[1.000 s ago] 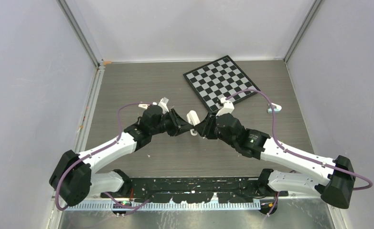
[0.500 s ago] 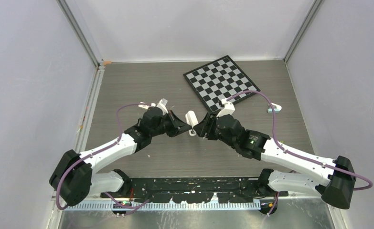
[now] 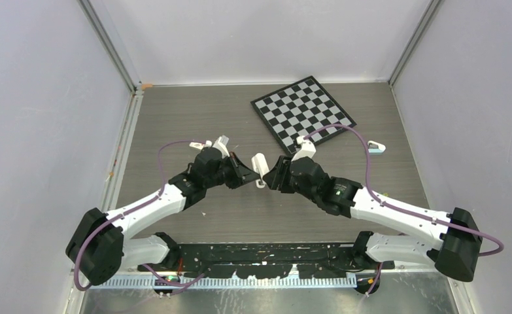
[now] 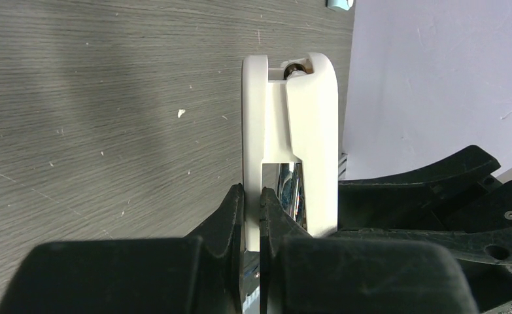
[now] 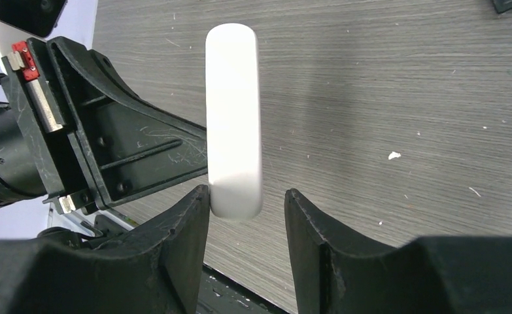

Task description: Load the staples into the stapler

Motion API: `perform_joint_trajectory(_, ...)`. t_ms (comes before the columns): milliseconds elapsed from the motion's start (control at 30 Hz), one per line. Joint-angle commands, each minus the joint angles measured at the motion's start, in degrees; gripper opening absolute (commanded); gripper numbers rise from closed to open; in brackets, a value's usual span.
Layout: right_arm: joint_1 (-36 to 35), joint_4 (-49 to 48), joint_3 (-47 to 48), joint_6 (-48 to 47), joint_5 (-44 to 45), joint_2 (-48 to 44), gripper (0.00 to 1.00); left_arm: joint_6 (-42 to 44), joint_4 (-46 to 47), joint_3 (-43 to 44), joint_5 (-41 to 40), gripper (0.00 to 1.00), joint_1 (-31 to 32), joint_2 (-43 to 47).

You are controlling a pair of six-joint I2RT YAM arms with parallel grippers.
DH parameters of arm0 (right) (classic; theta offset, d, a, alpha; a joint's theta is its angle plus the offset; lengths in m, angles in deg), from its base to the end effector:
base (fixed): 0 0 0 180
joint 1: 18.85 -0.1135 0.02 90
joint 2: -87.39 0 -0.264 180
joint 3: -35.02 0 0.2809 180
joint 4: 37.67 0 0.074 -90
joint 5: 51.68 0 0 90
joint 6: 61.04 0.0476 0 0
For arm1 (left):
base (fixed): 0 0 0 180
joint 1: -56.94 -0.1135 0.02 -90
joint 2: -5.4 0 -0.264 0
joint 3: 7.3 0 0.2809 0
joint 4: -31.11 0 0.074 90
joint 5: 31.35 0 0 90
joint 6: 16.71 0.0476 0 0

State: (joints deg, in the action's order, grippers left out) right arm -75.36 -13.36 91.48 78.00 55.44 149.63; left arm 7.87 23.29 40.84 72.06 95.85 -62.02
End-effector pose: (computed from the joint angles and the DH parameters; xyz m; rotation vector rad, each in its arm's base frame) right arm 0.1661 0.2257 0.2589 0.0464 2.1737 0.7967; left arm 0.2194 -0.1913 0.2097 -0.3695 2.2963 -1.2878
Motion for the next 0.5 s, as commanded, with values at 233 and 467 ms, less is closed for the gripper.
perform_joint_trajectory(233, -0.09, -2.39, 2.4, -0.88, -1.36, 3.23, 0.51, 1.22, 1.47, 1.63, -0.15, 0.0, -0.03, 3.37)
perform_joint_trajectory(467, -0.17, -1.79, 2.73, -1.68, -0.84, 2.25, 0.35, 2.53, 0.56, 1.4, -0.09, 0.0, -0.15, 4.34)
